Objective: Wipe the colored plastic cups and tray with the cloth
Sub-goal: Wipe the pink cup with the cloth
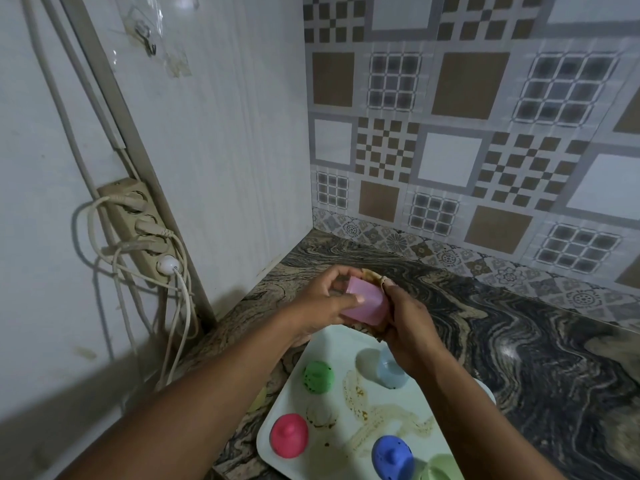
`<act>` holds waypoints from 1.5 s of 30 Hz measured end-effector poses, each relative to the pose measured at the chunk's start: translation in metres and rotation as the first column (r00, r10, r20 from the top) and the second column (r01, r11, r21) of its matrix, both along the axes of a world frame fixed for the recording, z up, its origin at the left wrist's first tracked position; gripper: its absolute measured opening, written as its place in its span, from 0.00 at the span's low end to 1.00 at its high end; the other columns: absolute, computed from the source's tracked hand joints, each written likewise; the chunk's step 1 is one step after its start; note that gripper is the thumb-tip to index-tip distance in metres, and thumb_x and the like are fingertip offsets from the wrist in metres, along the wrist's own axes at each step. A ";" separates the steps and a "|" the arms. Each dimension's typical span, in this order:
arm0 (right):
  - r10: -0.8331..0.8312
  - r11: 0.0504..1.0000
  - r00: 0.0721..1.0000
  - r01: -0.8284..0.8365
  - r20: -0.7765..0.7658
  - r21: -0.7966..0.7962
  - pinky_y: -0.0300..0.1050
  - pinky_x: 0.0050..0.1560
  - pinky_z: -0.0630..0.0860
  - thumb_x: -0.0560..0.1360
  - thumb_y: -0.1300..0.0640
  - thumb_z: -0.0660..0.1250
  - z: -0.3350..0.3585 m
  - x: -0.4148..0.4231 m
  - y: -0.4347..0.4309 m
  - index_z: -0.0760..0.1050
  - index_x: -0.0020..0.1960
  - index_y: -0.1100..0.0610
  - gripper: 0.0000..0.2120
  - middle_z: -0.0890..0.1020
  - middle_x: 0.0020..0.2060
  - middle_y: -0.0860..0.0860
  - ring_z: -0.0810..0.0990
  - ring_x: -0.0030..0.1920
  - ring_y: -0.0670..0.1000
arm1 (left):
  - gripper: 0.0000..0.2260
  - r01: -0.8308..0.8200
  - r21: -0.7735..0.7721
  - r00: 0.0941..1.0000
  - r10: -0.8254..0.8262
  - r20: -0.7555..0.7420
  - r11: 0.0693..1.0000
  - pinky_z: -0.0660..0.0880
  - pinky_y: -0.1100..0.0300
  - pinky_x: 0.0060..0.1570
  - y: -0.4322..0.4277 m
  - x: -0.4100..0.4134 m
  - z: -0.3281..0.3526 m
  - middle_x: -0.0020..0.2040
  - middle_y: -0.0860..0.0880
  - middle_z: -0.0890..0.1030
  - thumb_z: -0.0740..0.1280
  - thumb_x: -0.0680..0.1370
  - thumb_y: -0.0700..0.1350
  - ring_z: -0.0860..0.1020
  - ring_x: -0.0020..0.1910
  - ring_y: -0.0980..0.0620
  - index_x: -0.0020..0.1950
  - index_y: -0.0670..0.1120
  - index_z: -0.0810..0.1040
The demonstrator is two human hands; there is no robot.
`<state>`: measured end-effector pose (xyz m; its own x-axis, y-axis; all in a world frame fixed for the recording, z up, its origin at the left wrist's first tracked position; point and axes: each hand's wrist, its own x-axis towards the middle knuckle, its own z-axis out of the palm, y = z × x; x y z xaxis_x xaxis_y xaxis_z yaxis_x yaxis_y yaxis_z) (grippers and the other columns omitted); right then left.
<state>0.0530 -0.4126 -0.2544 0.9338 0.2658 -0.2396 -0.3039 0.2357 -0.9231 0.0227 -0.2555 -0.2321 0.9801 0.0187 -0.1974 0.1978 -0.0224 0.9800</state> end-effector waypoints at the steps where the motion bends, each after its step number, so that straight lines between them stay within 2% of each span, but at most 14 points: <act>1: -0.035 0.999 0.999 0.035 0.030 -0.008 0.50 0.40 0.75 0.83 0.50 0.60 0.000 -0.001 0.001 0.84 0.56 0.55 0.15 0.83 0.51 0.65 0.80 0.44 0.58 | 0.12 -0.015 -0.028 0.999 0.014 -0.030 1.000 0.79 0.38 0.58 -0.002 0.000 0.000 0.62 0.42 0.78 0.70 0.79 0.43 0.79 0.61 0.39 0.61 0.51 0.76; 5: -0.134 0.985 0.947 0.159 0.292 -0.064 0.37 0.37 0.78 0.84 0.54 0.61 0.002 -0.010 0.010 0.83 0.57 0.52 0.12 0.86 0.48 0.51 0.83 0.45 0.47 | 0.21 -0.127 0.028 0.975 0.130 -0.177 0.991 0.81 0.54 0.35 -0.013 0.005 0.005 0.49 0.41 0.81 0.58 0.82 0.63 0.81 0.38 0.46 0.61 0.46 0.73; 8: -0.179 0.978 0.945 0.201 0.274 -0.056 0.44 0.39 0.80 0.84 0.53 0.61 0.000 -0.013 0.013 0.84 0.55 0.52 0.13 0.86 0.47 0.51 0.84 0.44 0.49 | 0.20 -0.180 0.169 0.971 0.203 -0.125 0.969 0.70 0.59 0.27 -0.014 0.010 -0.005 0.40 0.40 0.79 0.54 0.83 0.61 0.76 0.29 0.49 0.58 0.46 0.72; 11: -0.283 0.959 0.955 0.283 0.084 0.008 0.47 0.34 0.74 0.83 0.55 0.62 0.002 -0.002 0.000 0.80 0.55 0.60 0.11 0.82 0.43 0.58 0.79 0.37 0.55 | 0.16 -0.259 0.176 0.956 0.278 -0.093 0.950 0.67 0.59 0.26 -0.008 0.011 -0.007 0.40 0.40 0.78 0.52 0.84 0.57 0.74 0.29 0.50 0.59 0.48 0.71; 15: -0.146 0.989 0.972 0.147 0.186 0.012 0.47 0.34 0.74 0.81 0.57 0.63 0.005 -0.001 -0.006 0.76 0.57 0.58 0.07 0.81 0.42 0.58 0.77 0.39 0.56 | 0.21 -0.293 0.152 0.949 0.306 -0.070 0.944 0.69 0.58 0.28 -0.007 0.015 -0.010 0.41 0.41 0.79 0.51 0.82 0.59 0.77 0.32 0.49 0.59 0.45 0.73; 18: 0.021 0.999 0.964 -0.029 0.265 0.027 0.53 0.41 0.74 0.79 0.47 0.62 0.008 -0.012 0.004 0.76 0.54 0.55 0.13 0.83 0.43 0.58 0.80 0.40 0.57 | 0.27 -0.366 0.154 0.925 0.376 -0.046 0.918 0.75 0.56 0.43 -0.014 0.021 -0.008 0.55 0.43 0.82 0.50 0.81 0.65 0.81 0.48 0.46 0.63 0.48 0.76; 21: -0.028 1.000 0.971 0.024 0.236 0.018 0.52 0.45 0.77 0.83 0.39 0.55 0.012 -0.012 0.015 0.78 0.57 0.58 0.23 0.83 0.50 0.63 0.82 0.46 0.58 | 0.26 -0.409 0.307 0.908 0.415 0.049 0.859 0.70 0.55 0.55 -0.024 0.014 0.004 0.59 0.51 0.76 0.48 0.83 0.64 0.77 0.60 0.47 0.67 0.49 0.73; 25: -0.121 0.972 0.943 0.176 0.309 -0.154 0.38 0.39 0.77 0.85 0.43 0.51 0.015 -0.003 0.024 0.68 0.59 0.56 0.18 0.79 0.49 0.55 0.79 0.46 0.48 | 0.17 -0.405 0.426 0.907 0.299 0.295 0.809 0.69 0.56 0.43 -0.038 0.009 0.004 0.47 0.48 0.78 0.50 0.85 0.58 0.77 0.46 0.48 0.52 0.47 0.70; 29: -0.067 0.987 0.982 0.091 0.175 -0.134 0.68 0.49 0.80 0.83 0.41 0.53 0.015 0.010 0.024 0.79 0.51 0.58 0.24 0.82 0.50 0.69 0.82 0.51 0.70 | 0.16 -0.335 0.614 0.838 -0.071 0.541 0.715 0.71 0.55 0.43 -0.024 0.008 -0.013 0.51 0.49 0.72 0.49 0.83 0.58 0.72 0.45 0.52 0.55 0.48 0.68; 31: -0.065 0.990 0.991 0.078 0.114 -0.120 0.71 0.48 0.79 0.82 0.41 0.56 0.012 0.014 0.022 0.82 0.48 0.58 0.24 0.81 0.50 0.71 0.81 0.51 0.73 | 0.18 -0.291 0.666 0.822 -0.178 0.542 0.687 0.73 0.55 0.48 -0.016 0.009 -0.021 0.57 0.49 0.70 0.50 0.83 0.60 0.73 0.50 0.52 0.61 0.49 0.68; 33: -0.113 0.987 0.981 0.129 0.155 -0.095 0.63 0.43 0.77 0.81 0.40 0.57 0.010 0.016 0.022 0.80 0.48 0.59 0.24 0.82 0.46 0.70 0.82 0.44 0.68 | 0.24 -0.330 0.598 0.840 -0.062 0.539 0.730 0.74 0.56 0.53 -0.016 0.008 -0.019 0.61 0.50 0.72 0.49 0.80 0.68 0.75 0.54 0.53 0.64 0.53 0.67; 37: -0.181 0.964 0.927 0.234 0.327 -0.128 0.52 0.42 0.72 0.85 0.47 0.55 0.007 0.011 0.023 0.75 0.49 0.63 0.21 0.78 0.38 0.56 0.75 0.39 0.53 | 0.35 -0.283 0.627 0.958 0.184 0.220 0.725 0.76 0.51 0.53 -0.027 0.014 -0.009 0.55 0.47 0.81 0.43 0.74 0.76 0.80 0.53 0.47 0.59 0.52 0.72; 42: -0.138 0.983 0.972 0.158 0.189 -0.093 0.57 0.47 0.78 0.85 0.47 0.56 0.000 0.013 0.021 0.78 0.49 0.62 0.21 0.82 0.42 0.63 0.81 0.44 0.59 | 0.21 -0.333 0.815 0.829 -0.265 0.492 0.474 0.73 0.56 0.39 -0.014 0.001 -0.012 0.56 0.45 0.78 0.50 0.81 0.64 0.79 0.46 0.46 0.63 0.50 0.65; 45: -0.161 0.984 0.980 0.169 0.116 -0.055 0.57 0.45 0.78 0.84 0.46 0.57 -0.007 0.014 0.019 0.79 0.51 0.63 0.21 0.82 0.43 0.64 0.80 0.43 0.60 | 0.22 -0.265 0.801 0.829 -0.298 0.474 0.537 0.77 0.55 0.43 -0.002 0.002 -0.017 0.62 0.48 0.73 0.53 0.79 0.67 0.78 0.49 0.48 0.66 0.55 0.62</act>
